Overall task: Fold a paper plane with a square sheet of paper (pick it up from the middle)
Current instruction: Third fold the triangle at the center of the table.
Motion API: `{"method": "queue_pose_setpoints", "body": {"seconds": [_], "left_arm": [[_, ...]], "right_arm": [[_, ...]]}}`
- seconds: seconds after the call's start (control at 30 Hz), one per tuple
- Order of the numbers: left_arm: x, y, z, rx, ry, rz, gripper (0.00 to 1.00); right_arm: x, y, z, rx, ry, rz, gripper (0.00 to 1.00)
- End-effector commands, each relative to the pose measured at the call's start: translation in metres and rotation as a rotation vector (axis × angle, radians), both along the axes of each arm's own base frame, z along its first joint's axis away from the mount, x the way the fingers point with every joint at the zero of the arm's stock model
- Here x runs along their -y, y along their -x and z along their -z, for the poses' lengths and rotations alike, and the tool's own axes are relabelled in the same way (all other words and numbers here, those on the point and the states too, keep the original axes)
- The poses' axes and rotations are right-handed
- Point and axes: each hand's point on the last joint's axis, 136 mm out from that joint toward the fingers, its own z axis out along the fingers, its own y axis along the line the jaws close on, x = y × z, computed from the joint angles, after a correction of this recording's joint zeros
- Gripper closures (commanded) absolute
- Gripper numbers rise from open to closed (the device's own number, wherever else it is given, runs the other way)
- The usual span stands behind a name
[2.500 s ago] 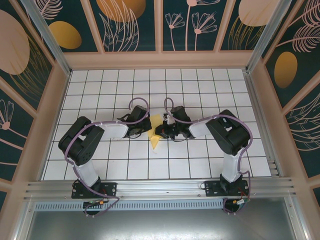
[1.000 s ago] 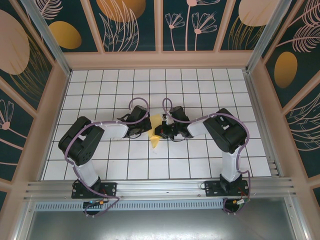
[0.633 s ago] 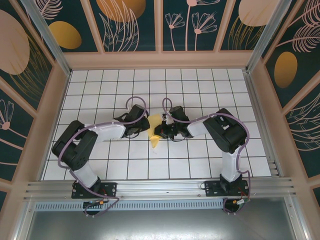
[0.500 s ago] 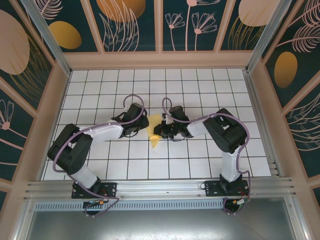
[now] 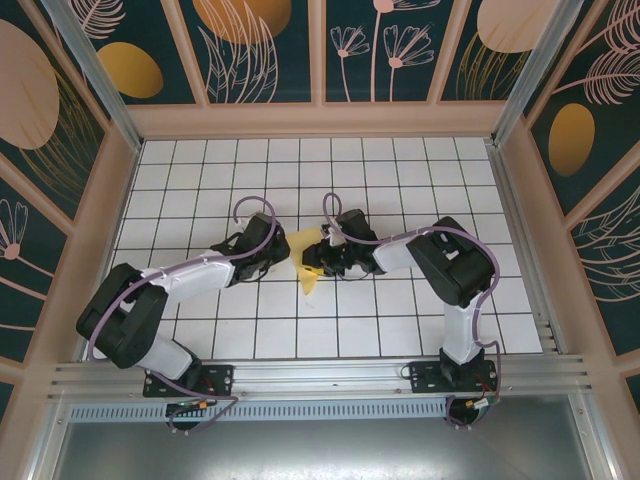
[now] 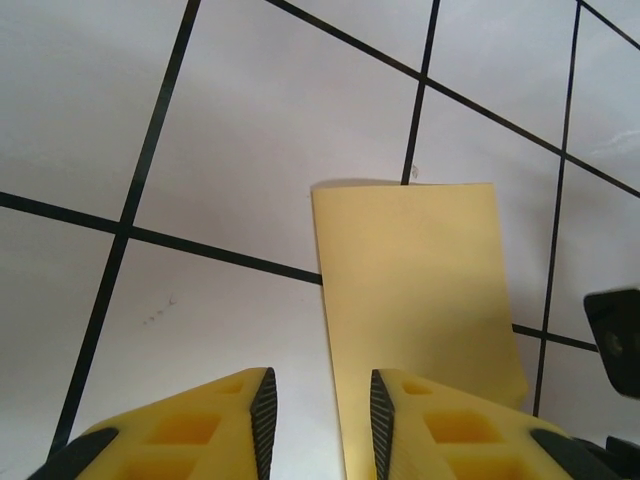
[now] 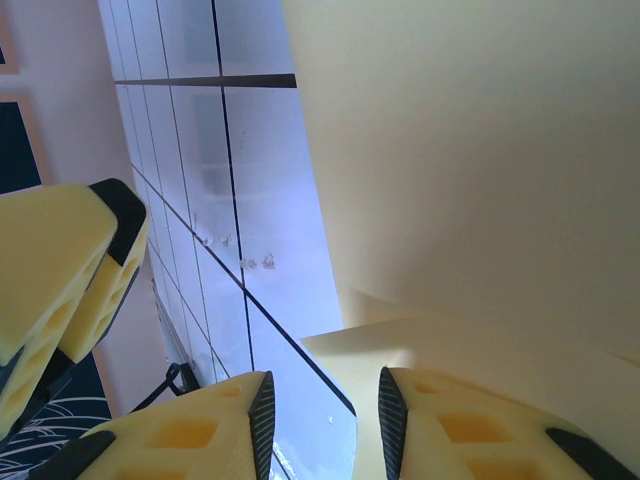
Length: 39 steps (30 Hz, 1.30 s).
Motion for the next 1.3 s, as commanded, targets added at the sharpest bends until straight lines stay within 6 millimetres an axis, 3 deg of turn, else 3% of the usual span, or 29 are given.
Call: {"method": "queue_pose_setpoints", "body": {"seconds": [0.0,0.1,0.23,0.43,0.63,0.8,1.07,1.27], "left_arm": [[0.005,0.003,-0.005,0.011,0.06,0.022,0.65],[0.016,0.007,-0.006,0.014,0.108,0.076,0.7],[0.031,0.011,-0.008,0.015,0.157,0.147,0.79],[0.045,0.013,-0.005,0.007,0.173,0.203,0.9],[0.059,0.017,0.011,-0.038,0.172,0.238,1.0],[0.063,0.017,0.023,-0.068,0.157,0.243,1.0],[0.053,0.019,0.038,-0.108,0.102,0.212,1.0],[0.05,0.024,0.052,-0.142,0.08,0.21,1.0]], "right_arm": [[0.016,0.006,0.036,-0.031,0.124,0.037,0.63],[0.018,0.007,0.039,-0.034,0.133,0.04,0.68],[0.021,0.01,0.044,-0.049,0.149,0.035,0.86],[0.027,0.015,0.052,-0.067,0.174,0.04,0.95],[0.028,0.015,0.054,-0.07,0.181,0.044,0.99],[0.027,0.015,0.052,-0.068,0.177,0.042,1.0],[0.025,0.013,0.048,-0.058,0.166,0.043,1.0],[0.019,0.009,0.032,-0.025,0.121,0.035,1.0]]}}
